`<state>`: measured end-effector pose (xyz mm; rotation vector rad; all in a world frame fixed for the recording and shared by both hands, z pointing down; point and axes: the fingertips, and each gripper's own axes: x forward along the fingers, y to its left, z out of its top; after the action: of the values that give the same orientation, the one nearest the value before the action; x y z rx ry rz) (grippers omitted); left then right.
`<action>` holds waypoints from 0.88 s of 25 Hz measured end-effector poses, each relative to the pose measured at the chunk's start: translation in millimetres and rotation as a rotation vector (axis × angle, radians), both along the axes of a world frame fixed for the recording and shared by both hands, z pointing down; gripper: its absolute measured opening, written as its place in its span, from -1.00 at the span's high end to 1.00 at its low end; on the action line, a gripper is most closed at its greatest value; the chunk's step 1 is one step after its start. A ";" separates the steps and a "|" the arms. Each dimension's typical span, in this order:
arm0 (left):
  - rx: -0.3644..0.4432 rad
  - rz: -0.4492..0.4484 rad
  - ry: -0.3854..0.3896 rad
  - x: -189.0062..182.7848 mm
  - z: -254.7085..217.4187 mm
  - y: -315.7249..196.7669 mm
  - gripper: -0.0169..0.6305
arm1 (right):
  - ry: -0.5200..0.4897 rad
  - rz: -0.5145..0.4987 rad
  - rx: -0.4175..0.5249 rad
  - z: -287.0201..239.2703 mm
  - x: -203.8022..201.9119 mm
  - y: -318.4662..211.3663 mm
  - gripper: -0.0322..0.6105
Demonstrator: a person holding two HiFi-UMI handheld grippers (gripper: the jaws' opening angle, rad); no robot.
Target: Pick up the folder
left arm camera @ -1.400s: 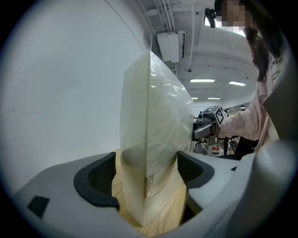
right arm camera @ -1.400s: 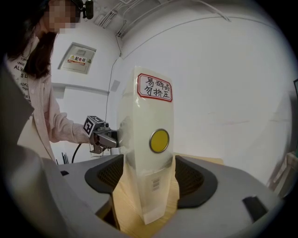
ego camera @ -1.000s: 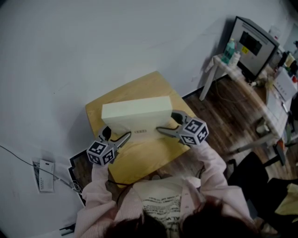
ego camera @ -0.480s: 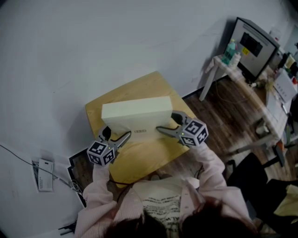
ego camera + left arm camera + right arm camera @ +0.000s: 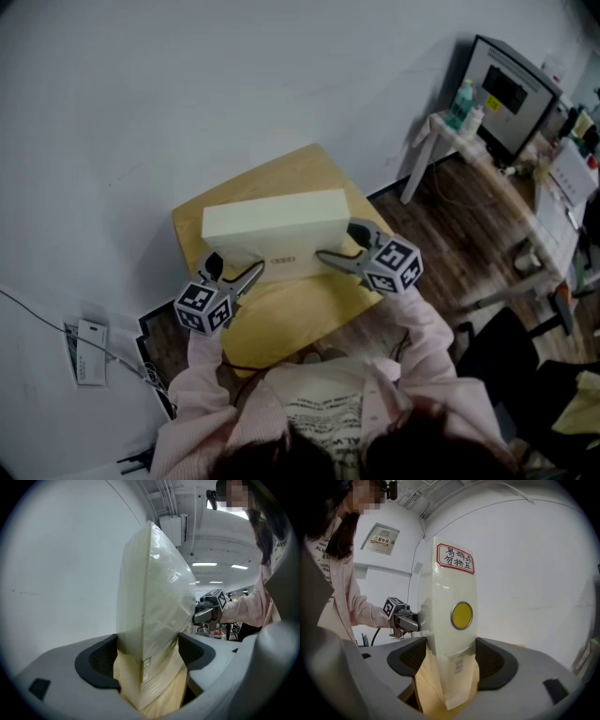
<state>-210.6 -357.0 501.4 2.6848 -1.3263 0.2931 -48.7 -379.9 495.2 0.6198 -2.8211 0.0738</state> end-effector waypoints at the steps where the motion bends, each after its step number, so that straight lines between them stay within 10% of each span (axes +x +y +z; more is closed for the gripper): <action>1: 0.007 -0.001 0.000 -0.1 -3.1 0.4 -0.33 | -0.005 0.001 0.004 -2.9 0.0 0.5 -0.12; 22: 0.127 -0.064 0.015 19.4 -76.4 30.3 -0.33 | -0.104 -0.016 0.072 -70.8 19.7 23.8 -0.12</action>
<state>-191.3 -326.6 424.9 2.7336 -1.4709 0.1872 -28.9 -356.1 424.4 0.6263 -2.9404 0.0015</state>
